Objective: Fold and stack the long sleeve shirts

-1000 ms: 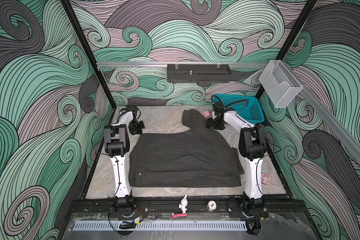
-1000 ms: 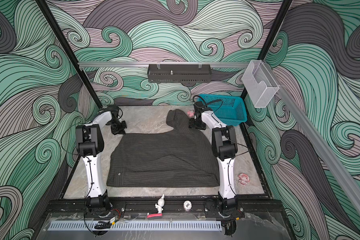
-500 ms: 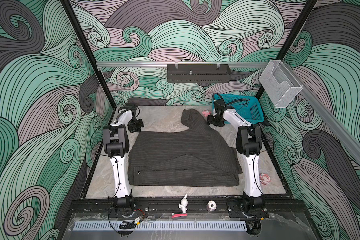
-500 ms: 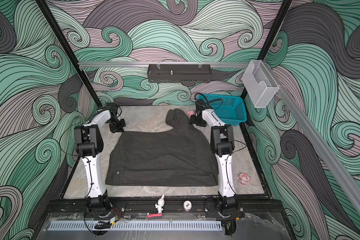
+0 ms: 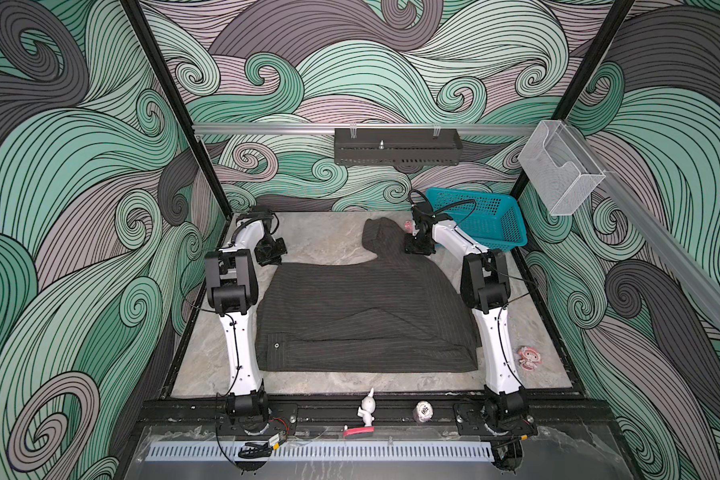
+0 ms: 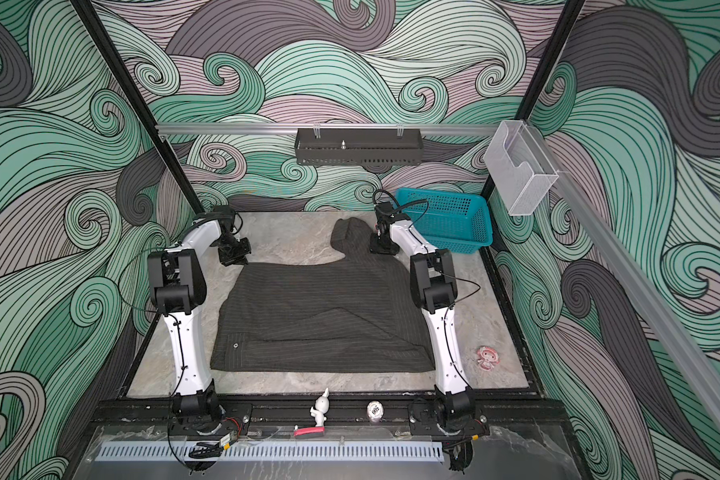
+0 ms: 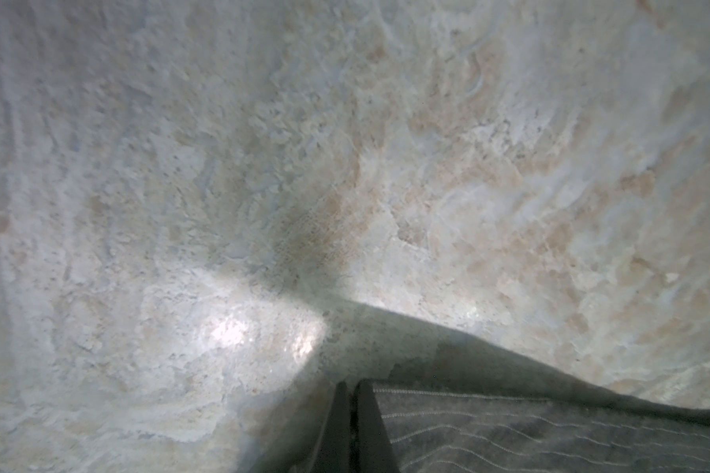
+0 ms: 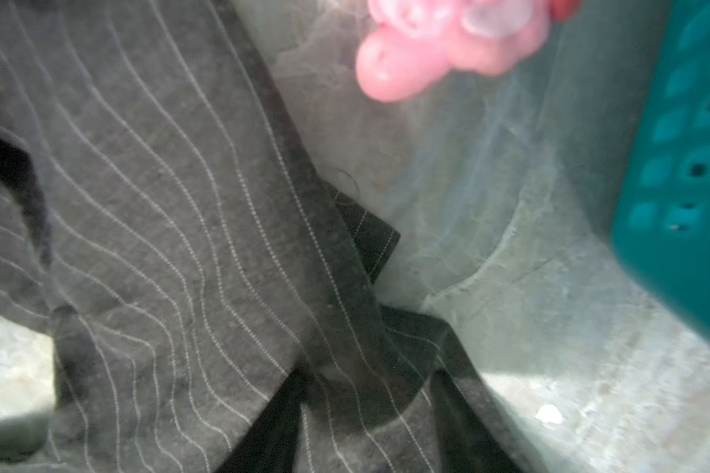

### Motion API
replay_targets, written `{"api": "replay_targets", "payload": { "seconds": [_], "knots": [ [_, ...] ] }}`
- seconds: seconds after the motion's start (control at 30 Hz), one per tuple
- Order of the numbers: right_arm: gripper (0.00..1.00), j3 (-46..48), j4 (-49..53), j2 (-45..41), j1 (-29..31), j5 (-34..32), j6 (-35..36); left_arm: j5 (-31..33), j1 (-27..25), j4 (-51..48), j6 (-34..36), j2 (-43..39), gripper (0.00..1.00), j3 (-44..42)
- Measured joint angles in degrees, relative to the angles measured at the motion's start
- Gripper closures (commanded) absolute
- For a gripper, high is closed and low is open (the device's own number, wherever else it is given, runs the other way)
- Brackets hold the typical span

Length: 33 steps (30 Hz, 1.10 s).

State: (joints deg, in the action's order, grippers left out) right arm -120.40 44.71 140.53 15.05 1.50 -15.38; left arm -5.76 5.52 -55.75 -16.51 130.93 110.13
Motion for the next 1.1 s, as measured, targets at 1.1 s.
{"api": "replay_targets", "payload": {
  "seconds": [1.1],
  "knots": [
    [1.00, 41.8, -7.8, -38.5, 4.9, -1.0, 3.6, -5.3, 0.3, 17.7, 10.4, -32.1, 1.00, -32.6]
  ]
}}
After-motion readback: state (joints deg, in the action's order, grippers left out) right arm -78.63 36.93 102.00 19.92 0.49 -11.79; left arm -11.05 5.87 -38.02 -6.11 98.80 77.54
